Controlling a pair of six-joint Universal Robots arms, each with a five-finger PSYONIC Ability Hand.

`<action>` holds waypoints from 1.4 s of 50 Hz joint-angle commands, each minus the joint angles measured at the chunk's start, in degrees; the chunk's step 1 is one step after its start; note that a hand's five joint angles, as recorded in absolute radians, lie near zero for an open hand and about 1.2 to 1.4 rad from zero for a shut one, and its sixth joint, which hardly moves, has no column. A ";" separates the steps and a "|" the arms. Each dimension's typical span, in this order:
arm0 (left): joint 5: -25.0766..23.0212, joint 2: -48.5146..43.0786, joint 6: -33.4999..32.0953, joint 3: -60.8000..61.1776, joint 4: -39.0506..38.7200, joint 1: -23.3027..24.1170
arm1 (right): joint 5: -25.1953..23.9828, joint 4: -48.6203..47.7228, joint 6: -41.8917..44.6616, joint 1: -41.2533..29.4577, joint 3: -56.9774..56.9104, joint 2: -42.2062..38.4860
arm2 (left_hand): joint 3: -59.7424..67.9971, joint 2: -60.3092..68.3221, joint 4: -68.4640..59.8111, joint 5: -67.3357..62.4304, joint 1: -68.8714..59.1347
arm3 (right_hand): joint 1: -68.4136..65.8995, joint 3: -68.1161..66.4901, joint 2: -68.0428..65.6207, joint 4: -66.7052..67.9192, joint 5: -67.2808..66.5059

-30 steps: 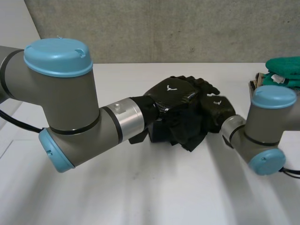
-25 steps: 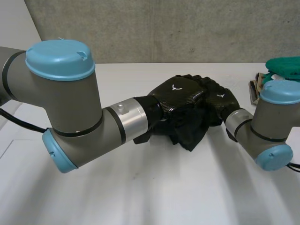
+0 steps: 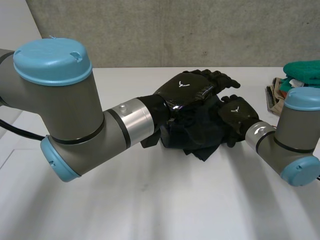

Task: Fold the laundry.

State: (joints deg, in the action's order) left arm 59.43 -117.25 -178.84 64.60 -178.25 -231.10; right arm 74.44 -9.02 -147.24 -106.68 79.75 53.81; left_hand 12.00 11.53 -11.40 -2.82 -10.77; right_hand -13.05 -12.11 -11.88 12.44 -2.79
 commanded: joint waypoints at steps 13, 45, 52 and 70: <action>-0.10 0.27 0.68 1.94 -0.08 -1.81 | -8.17 -7.94 9.70 -0.10 0.86 -4.66 | -2.00 -1.53 1.40 2.82 0.77 | 0.03 -0.91 -1.14 0.58 -0.23; -0.36 4.05 3.49 4.22 -1.92 -4.00 | -2.89 -20.33 -4.88 -2.75 -11.71 -9.61 | -2.00 -1.53 1.40 2.82 0.77 | -66.95 -67.89 -68.12 67.56 -67.21; -0.01 7.47 5.60 2.55 -2.54 -5.32 | 0.53 -21.83 -9.02 0.24 -21.81 -6.00 | -2.00 -1.53 1.40 2.82 0.77 | -66.95 -67.89 -68.12 67.56 -67.21; -0.19 9.59 10.97 1.58 -5.53 -6.20 | 1.33 -11.29 -24.66 25.11 -47.84 -8.36 | -2.00 -1.53 1.40 2.82 0.77 | -66.95 -67.89 -68.12 67.56 -67.21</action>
State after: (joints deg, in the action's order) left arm 59.17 -106.80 -167.75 65.65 -183.64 -237.62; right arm 78.46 -23.17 -166.80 -89.68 35.35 48.38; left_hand 12.00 11.53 -11.40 -2.82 -10.77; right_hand -62.45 -67.68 -67.33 68.65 -55.84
